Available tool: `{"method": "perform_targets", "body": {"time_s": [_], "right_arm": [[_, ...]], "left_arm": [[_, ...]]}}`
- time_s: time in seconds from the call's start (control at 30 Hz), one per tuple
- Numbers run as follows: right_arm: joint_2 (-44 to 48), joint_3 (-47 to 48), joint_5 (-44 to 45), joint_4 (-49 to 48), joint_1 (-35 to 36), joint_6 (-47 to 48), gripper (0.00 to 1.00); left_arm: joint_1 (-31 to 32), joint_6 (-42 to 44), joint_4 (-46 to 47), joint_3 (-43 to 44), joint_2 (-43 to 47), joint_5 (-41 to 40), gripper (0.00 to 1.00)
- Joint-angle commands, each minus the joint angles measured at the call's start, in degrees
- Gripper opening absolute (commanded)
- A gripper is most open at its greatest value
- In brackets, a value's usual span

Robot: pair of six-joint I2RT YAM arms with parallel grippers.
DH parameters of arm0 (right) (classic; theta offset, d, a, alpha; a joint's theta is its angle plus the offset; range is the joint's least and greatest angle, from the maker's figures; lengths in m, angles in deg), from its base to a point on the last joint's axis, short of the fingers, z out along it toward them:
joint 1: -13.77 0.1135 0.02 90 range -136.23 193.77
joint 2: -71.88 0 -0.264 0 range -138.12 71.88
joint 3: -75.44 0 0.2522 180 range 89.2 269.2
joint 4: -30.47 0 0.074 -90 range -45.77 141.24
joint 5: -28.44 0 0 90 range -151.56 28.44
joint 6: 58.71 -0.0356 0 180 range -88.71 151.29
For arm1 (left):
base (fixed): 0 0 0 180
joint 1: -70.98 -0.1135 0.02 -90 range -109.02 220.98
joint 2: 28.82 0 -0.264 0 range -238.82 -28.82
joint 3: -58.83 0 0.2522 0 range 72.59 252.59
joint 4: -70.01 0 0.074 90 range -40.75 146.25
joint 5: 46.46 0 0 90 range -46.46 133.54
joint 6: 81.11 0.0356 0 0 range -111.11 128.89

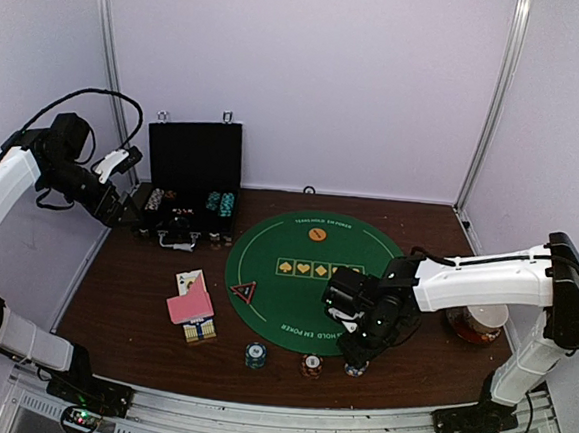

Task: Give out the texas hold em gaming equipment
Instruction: Pick up the pile of poker chips from the pile of poker chips.

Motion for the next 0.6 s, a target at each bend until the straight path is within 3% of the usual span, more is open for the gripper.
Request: {"method": "perform_targets", "body": {"time_s": [0.0, 0.57], "right_arm": [[0.21, -0.04, 0.15, -0.02, 0.32, 0.21, 0.49], [-1.36, -0.50, -0.14, -0.58, 0.32, 0.77, 0.55]], "left_arm": [[-0.39, 0.85, 0.57, -0.18, 1.26, 0.86, 0.98], [-0.38, 0.79, 0.56, 0.44, 1.20, 1.10, 0.98]]}}
